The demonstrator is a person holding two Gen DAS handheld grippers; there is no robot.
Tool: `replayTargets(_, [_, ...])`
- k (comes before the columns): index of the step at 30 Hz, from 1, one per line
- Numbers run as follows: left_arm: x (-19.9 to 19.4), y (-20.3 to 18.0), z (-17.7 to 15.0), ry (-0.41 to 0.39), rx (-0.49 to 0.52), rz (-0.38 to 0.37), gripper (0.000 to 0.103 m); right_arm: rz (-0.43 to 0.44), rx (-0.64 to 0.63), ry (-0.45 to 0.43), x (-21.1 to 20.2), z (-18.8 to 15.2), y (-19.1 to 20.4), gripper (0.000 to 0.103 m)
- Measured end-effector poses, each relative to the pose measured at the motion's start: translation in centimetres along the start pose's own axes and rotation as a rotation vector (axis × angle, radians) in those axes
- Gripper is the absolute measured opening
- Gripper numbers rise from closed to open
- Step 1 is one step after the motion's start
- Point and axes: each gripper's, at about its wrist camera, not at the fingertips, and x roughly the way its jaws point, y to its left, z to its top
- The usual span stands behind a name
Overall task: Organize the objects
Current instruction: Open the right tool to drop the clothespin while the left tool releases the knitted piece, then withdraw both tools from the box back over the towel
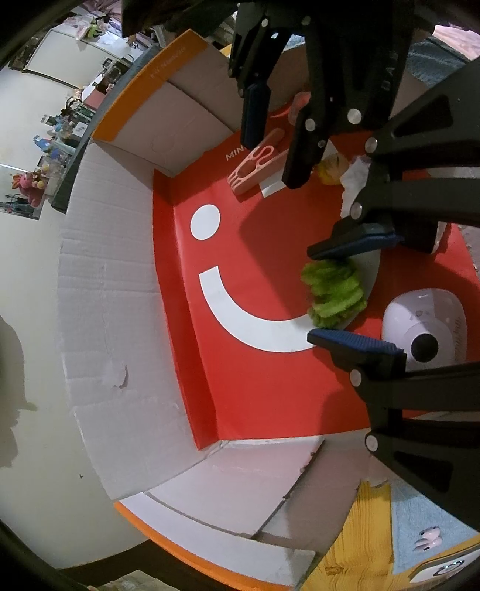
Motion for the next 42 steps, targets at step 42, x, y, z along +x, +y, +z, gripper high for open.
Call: replayTargets(42, [-11.0,-0.6,-2.0,-0.276,-0.035,0.054,0.068,-0.007,-0.017,-0.244,-9.6,-0.4,3.7,0.075])
